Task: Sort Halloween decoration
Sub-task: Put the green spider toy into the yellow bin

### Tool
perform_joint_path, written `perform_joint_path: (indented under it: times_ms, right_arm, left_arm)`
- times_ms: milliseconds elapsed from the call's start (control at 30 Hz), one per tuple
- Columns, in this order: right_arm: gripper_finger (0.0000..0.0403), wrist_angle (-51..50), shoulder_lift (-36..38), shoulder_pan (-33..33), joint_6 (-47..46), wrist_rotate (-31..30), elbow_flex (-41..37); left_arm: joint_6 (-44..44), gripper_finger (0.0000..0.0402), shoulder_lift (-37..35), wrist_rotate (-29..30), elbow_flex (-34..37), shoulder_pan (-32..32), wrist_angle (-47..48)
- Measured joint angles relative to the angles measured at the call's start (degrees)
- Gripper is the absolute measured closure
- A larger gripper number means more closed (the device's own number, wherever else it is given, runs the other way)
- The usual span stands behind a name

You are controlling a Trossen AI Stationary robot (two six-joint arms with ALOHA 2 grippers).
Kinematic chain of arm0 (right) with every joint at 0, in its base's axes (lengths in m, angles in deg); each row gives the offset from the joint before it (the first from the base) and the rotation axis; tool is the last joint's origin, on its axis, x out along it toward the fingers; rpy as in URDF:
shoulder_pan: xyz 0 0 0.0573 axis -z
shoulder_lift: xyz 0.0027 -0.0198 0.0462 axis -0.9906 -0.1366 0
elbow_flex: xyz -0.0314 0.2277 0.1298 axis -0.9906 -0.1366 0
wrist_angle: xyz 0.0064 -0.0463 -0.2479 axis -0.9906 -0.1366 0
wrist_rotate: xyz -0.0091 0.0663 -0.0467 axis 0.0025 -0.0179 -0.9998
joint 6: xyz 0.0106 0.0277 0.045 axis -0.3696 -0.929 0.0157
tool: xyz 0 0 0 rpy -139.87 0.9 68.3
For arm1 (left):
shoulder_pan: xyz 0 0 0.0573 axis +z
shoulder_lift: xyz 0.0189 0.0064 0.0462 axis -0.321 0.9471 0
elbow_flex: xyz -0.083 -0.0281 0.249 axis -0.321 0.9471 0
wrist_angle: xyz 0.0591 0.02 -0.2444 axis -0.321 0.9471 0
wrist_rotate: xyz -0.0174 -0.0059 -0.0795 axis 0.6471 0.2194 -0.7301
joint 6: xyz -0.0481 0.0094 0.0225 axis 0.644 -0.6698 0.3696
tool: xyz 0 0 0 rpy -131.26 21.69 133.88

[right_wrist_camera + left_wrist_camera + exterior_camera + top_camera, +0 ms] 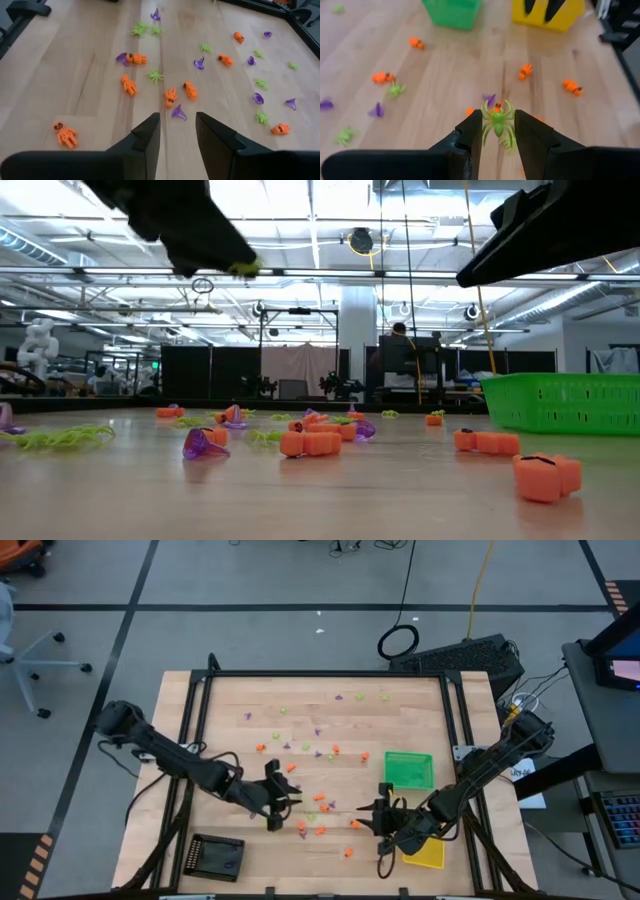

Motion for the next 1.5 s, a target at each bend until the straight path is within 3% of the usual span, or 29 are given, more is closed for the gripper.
perform_joint_path:
  times_ms: [600, 733, 1233, 1500]
  right_arm:
    - [0.0292, 7.5, -5.5, 0.0, 3.6, 0.0, 0.0]
    - [0.0292, 9.7, -5.5, 0.0, 6.8, 0.0, 0.0]
    - [0.0292, 10.3, -5.5, 0.1, 9.6, -0.1, 0.0]
    - [0.0292, 10.3, -5.5, 1.2, 13.0, -0.1, 0.0]
  left_arm:
    - [-7.6, 0.0297, -2.8, 0.3, 0.0, 0.0, 0.0]
    - [-14.0, 0.0297, -2.8, 0.3, 0.0, 0.0, 0.0]
    - [-51.6, 0.0297, -2.8, 0.5, 0.0, 0.0, -1.1]
    - [-55.0, 0.0297, -2.8, 0.5, 0.0, 0.0, -1.1]
